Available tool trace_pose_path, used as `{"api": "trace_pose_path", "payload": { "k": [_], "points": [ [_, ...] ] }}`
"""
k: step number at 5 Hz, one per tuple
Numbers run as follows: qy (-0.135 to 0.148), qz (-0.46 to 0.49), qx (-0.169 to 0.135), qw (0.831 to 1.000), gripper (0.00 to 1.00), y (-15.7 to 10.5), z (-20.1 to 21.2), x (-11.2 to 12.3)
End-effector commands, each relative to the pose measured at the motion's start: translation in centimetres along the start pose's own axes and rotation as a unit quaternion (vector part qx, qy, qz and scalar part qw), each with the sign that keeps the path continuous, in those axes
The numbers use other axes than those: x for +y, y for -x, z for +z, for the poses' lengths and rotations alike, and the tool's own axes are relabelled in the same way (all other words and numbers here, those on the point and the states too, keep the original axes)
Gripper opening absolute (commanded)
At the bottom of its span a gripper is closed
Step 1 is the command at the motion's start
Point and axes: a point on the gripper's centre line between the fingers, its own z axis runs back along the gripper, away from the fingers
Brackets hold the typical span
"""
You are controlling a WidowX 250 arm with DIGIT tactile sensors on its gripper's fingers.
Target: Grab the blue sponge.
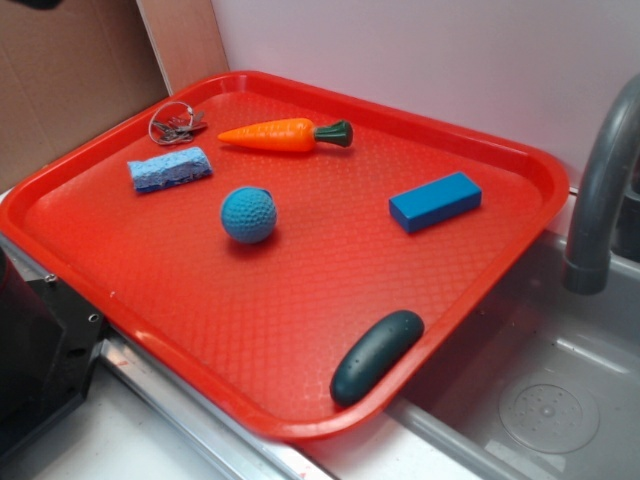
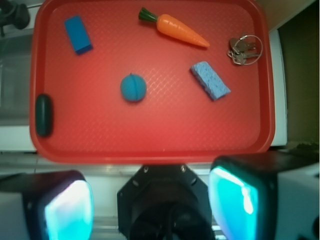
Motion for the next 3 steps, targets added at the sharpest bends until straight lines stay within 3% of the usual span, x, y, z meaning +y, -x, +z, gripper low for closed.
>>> {"api": "trace_pose_path", "payload": {
  "k": [1, 2, 3],
  "points": [
    [-0.019, -0.049, -0.035, 0.998, 1.00, -4.8, 1.0, 0.3],
    [-0.024, -0.174, 0.001, 0.984, 1.00, -8.5, -1.3, 2.0],
    [-0.001, -0.295, -0.002, 0.956, 1.00, -8.6, -4.4, 6.0]
  ]
}}
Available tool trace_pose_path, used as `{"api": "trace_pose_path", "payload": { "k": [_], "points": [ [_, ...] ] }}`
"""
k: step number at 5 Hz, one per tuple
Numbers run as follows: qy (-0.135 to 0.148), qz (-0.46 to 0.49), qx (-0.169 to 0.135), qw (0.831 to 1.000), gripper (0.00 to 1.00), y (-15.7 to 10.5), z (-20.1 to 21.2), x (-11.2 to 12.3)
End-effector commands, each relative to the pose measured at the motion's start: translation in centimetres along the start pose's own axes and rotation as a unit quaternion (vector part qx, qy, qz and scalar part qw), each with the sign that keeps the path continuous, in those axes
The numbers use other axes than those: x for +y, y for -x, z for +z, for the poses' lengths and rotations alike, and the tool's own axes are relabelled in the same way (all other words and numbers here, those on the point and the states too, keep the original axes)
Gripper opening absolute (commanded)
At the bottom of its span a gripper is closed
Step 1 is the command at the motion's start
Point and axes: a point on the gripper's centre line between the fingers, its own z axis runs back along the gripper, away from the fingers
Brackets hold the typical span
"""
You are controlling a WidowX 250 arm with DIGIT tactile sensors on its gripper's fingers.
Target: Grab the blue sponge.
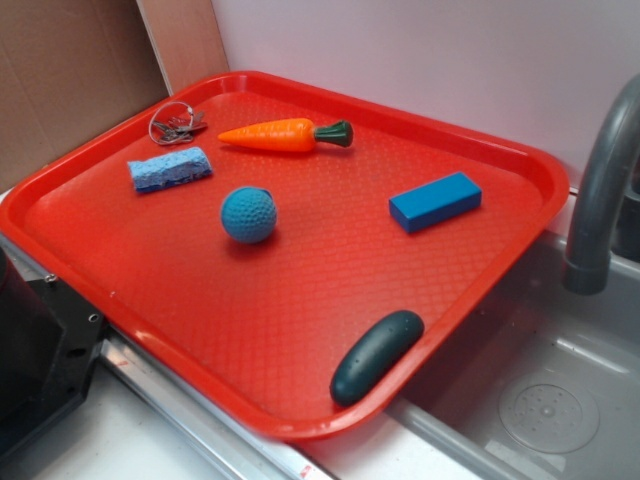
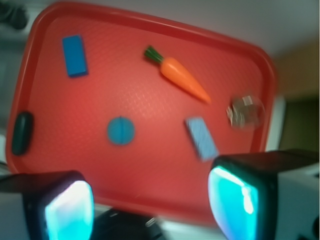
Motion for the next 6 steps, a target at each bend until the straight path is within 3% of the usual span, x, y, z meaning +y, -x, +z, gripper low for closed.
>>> {"api": "trace_pose_path", "payload": {
  "k": [1, 2, 3, 4, 6],
  "points": [
    [-0.011, -0.115, -0.005, 0.993, 1.00, 3.5, -4.3, 7.0],
    [-0.019, -0.074, 0.026, 0.997, 1.00, 5.5, -7.4, 8.2],
    [-0.003, -0.071, 0.048, 0.996, 1.00, 5.2, -10.4, 7.9],
    [-0.003, -0.072, 0.053, 0.996, 1.00, 3.9, -13.2, 7.6],
    [-0.008, -0.096, 0.081, 0.992, 1.00, 3.8, -16.6, 6.1]
  ]
}}
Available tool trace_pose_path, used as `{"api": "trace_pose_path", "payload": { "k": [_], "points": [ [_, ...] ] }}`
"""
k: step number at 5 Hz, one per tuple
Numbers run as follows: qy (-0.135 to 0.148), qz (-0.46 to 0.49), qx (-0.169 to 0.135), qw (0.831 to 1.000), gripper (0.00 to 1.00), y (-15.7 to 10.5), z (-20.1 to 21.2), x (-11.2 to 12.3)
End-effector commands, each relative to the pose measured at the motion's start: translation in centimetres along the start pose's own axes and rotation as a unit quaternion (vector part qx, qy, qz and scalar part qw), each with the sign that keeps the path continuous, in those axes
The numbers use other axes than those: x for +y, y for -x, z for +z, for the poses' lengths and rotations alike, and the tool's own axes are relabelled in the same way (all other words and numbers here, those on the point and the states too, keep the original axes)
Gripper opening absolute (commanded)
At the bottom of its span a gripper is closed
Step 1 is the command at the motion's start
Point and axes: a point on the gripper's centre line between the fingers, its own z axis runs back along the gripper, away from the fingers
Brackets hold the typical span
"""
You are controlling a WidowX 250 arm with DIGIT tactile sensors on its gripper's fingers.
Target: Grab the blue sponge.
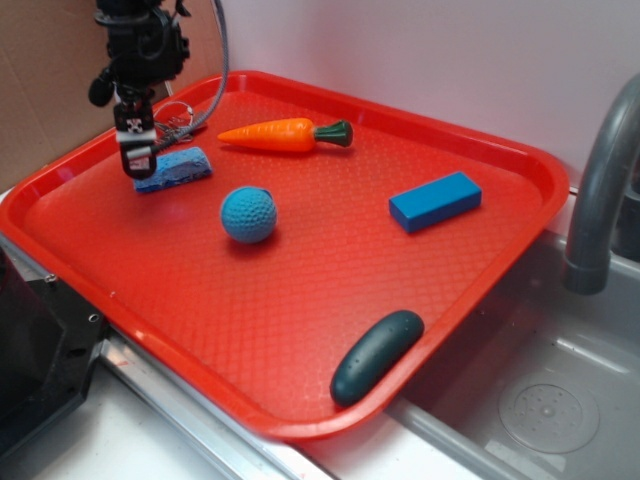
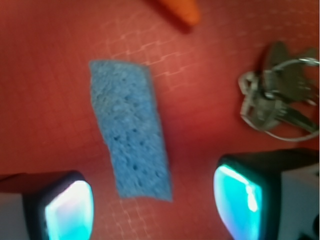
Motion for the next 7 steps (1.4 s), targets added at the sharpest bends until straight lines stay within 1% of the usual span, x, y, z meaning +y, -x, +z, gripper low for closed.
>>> {"api": "trace_pose_path", "payload": {
  "k": [1, 2, 4, 5, 6, 7],
  "points": [
    [-0.004, 0.002, 0.009, 1.000, 0.98, 0.1, -1.1, -1.1],
    [-0.004, 0.012, 0.011, 1.000, 0.00, 0.4, -1.3, -1.3],
    [-0.014, 0.026, 0.008, 1.000, 0.00, 0.4, -0.6, -1.2],
    [-0.018, 0.067, -0.001, 0.998, 0.00, 0.9, 2.3, -1.6],
    [-0.031, 0.197, -0.019, 0.980, 0.00, 2.7, 7.0, -5.0],
    [0.035, 0.308, -0.102, 0.945, 0.00, 5.2, 11.7, -9.5]
  ]
}}
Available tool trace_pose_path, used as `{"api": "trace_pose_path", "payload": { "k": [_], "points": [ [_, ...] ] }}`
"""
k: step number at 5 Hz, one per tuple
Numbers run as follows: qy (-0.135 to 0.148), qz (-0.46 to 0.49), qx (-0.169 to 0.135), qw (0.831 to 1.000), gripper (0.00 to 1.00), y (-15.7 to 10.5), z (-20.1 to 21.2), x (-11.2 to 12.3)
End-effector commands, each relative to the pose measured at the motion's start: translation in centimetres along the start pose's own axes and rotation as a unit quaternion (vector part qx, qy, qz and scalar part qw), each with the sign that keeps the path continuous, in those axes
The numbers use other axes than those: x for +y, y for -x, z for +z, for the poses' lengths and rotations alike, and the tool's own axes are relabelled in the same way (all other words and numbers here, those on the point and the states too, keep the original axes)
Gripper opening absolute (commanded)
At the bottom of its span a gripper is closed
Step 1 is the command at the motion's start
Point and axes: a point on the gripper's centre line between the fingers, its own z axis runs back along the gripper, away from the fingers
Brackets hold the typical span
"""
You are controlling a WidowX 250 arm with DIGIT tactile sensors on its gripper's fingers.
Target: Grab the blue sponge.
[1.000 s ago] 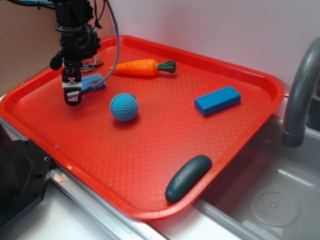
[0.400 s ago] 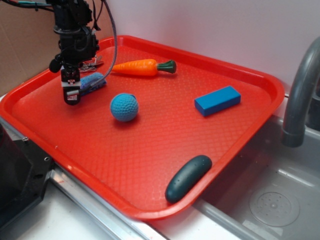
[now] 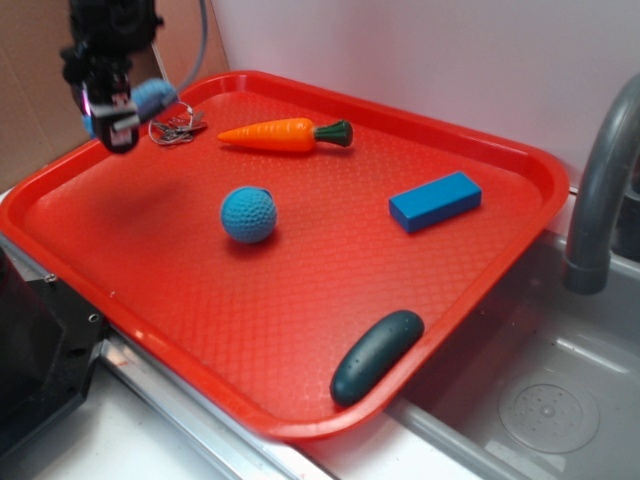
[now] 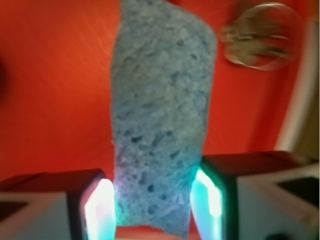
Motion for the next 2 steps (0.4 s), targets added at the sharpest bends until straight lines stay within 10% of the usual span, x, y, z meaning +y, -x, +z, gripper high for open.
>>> {"api": "trace_pose_path", "payload": {
  "k": [1, 2],
  "points": [
    [0.078, 0.143, -0.102, 0.981, 0.00, 5.0, 10.1, -5.6],
    [0.069, 0.105, -0.119, 0.985, 0.00, 5.1, 15.1, -6.3]
  ]
}}
